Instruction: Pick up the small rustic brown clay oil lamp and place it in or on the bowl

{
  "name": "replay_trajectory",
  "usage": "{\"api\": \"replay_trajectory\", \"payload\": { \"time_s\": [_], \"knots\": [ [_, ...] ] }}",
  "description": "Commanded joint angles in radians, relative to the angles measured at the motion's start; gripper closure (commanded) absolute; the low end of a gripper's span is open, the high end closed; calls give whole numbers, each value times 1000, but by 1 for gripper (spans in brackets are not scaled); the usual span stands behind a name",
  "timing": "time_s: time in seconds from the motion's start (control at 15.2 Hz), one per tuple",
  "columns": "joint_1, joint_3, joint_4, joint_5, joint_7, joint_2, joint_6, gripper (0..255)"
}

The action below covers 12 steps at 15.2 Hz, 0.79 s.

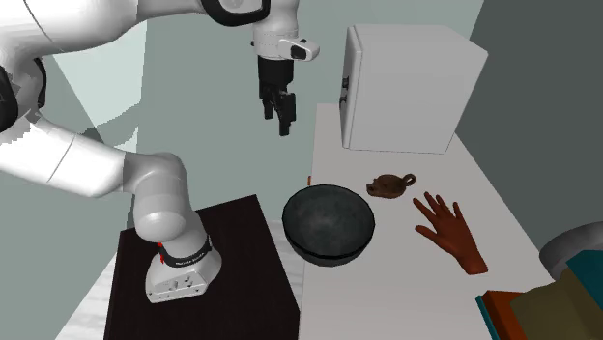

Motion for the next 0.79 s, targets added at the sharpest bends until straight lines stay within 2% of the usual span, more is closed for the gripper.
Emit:
{"api": "replay_trajectory", "payload": {
  "time_s": [0.0,0.73],
  "knots": [
    [0,0,0,0,0,0,0,0],
    [-69,-60,192,-114,-43,396,147,0]
  ]
}}
